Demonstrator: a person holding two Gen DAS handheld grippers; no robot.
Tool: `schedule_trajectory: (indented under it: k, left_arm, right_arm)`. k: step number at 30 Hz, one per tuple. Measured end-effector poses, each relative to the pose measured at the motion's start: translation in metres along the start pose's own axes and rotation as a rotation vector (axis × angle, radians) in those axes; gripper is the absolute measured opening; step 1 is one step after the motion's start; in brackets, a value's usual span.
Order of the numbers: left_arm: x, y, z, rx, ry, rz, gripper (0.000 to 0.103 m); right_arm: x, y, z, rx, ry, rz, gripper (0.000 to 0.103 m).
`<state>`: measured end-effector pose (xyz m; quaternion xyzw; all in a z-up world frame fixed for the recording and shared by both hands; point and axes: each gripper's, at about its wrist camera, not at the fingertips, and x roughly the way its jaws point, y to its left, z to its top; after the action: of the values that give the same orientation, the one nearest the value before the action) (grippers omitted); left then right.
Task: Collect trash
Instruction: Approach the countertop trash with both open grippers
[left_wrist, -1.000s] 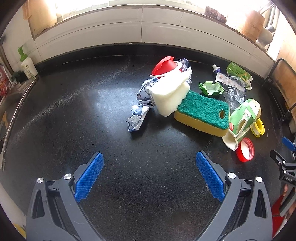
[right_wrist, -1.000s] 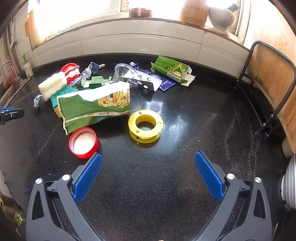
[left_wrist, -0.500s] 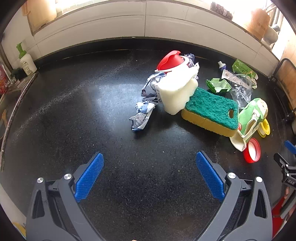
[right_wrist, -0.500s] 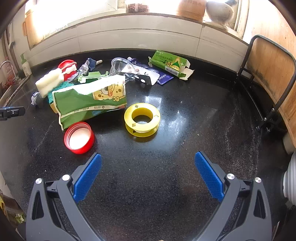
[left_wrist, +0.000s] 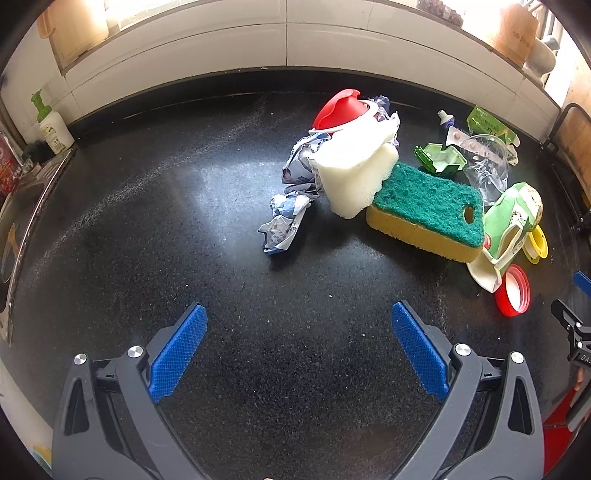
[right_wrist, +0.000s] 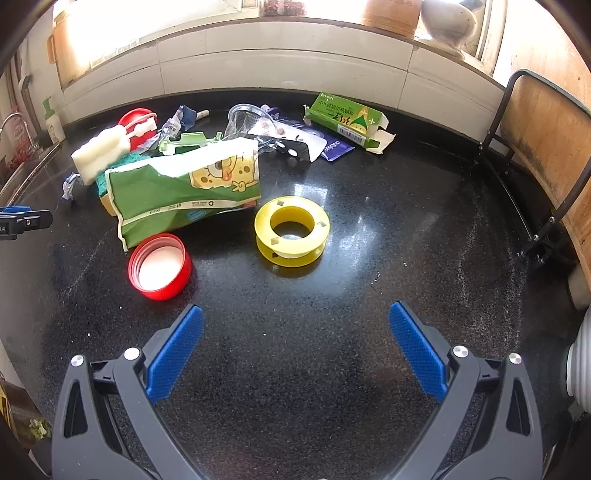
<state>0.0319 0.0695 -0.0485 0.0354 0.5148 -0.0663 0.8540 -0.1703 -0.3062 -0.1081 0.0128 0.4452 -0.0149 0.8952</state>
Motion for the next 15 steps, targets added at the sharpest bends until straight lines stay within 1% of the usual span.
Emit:
schedule_trajectory:
  k: [15]
  left_arm:
    - [0.0035,-0.0032,-0.0031,0.015,0.013,-0.004,0.097]
  right_arm:
    - [0.0000,-0.0040,-0.0006,0.016,-0.004,-0.005,0.097]
